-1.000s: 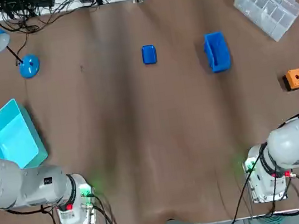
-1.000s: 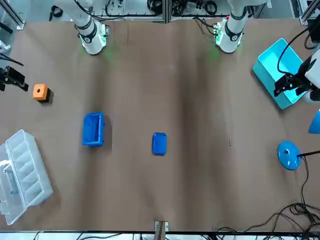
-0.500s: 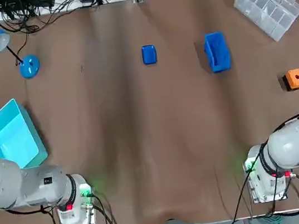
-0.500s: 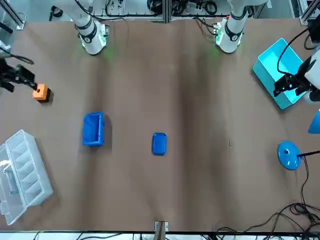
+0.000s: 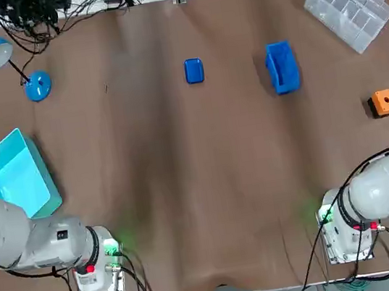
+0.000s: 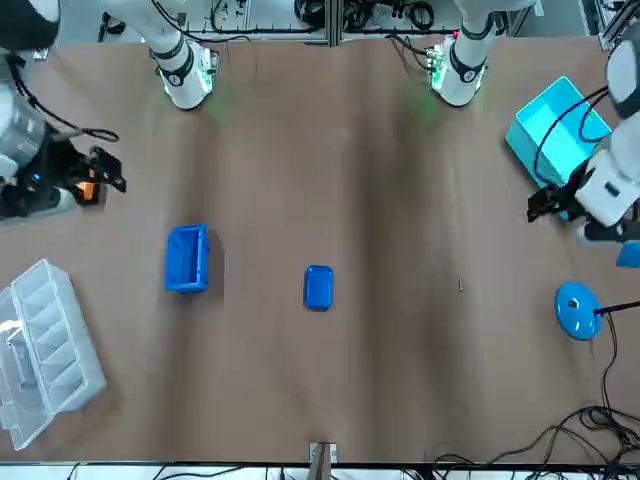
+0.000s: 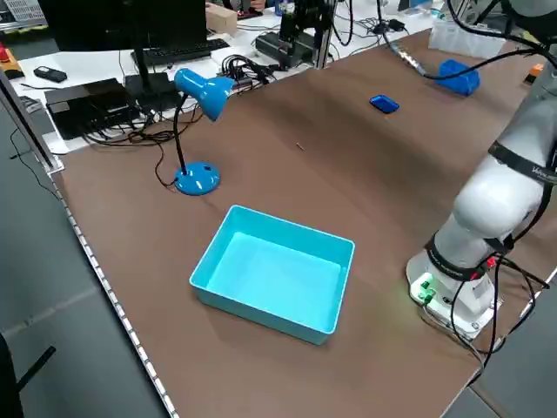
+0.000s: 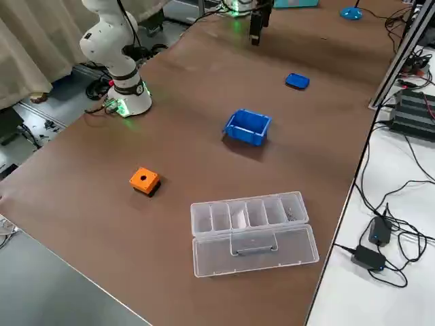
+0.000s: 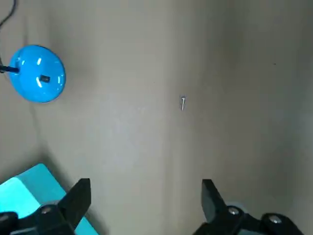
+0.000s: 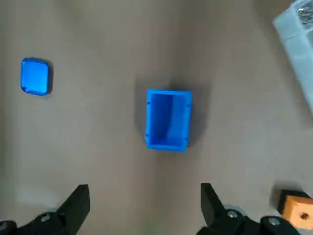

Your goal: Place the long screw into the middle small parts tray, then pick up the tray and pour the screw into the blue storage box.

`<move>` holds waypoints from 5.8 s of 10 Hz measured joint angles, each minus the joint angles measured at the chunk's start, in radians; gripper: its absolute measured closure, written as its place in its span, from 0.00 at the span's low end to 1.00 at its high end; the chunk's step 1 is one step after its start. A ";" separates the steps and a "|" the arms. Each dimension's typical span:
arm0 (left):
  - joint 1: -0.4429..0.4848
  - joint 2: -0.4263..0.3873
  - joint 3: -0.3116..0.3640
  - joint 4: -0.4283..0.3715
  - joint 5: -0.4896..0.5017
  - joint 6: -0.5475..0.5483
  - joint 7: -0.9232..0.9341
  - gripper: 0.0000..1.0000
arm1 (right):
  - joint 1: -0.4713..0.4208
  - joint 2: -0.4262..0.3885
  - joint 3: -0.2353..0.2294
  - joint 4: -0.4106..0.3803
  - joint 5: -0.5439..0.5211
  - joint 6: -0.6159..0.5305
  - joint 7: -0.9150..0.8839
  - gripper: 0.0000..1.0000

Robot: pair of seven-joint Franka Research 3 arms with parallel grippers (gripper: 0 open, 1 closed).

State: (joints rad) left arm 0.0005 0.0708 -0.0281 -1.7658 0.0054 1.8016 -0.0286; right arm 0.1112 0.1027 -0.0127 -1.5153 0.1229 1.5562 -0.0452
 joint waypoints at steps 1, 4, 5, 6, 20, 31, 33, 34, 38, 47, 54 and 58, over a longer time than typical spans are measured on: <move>-0.001 0.019 -0.011 -0.015 0.000 0.022 0.000 0.00 | 0.011 0.005 0.000 -0.035 0.031 0.050 0.000 0.00; -0.002 0.119 -0.045 -0.030 0.000 0.120 -0.004 0.00 | 0.069 0.055 0.002 -0.084 0.074 0.155 0.011 0.01; -0.003 0.160 -0.051 -0.032 0.000 0.158 -0.006 0.00 | 0.096 0.078 0.002 -0.085 0.077 0.186 0.042 0.01; -0.003 0.196 -0.057 -0.032 0.000 0.190 -0.008 0.00 | 0.124 0.098 0.003 -0.087 0.081 0.214 0.073 0.03; -0.010 0.430 -0.086 -0.192 0.002 0.622 -0.119 0.07 | 0.145 0.077 -0.024 -0.184 0.038 0.239 0.102 0.04; -0.008 0.487 -0.084 -0.191 0.002 0.672 -0.124 0.24 | 0.146 0.071 -0.010 -0.198 0.038 0.301 0.102 0.04; -0.008 0.489 -0.084 -0.191 0.002 0.672 -0.124 0.27 | 0.153 0.076 -0.008 -0.198 0.038 0.309 0.102 0.04; -0.007 0.489 -0.084 -0.191 0.002 0.672 -0.124 0.28 | 0.154 0.077 -0.008 -0.198 0.038 0.311 0.102 0.04; -0.007 0.496 -0.084 -0.191 0.002 0.672 -0.124 0.33 | 0.155 0.078 -0.007 -0.198 0.038 0.313 0.102 0.04; -0.008 0.510 -0.084 -0.177 0.002 0.673 -0.124 0.57 | 0.131 0.067 -0.019 -0.168 0.024 0.238 0.093 0.00; -0.007 0.510 -0.081 -0.175 0.006 0.673 -0.124 0.76 | 0.061 -0.018 -0.026 -0.085 -0.075 0.114 0.080 0.00; -0.005 0.510 -0.080 -0.174 0.006 0.673 -0.124 0.93 | 0.061 -0.018 -0.026 -0.069 -0.075 0.114 0.080 0.00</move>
State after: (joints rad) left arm -0.0047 0.5807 -0.1078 -1.9399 0.0118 2.4741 -0.1531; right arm 0.1725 0.0852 -0.0390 -1.5839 0.0474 1.6701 0.0349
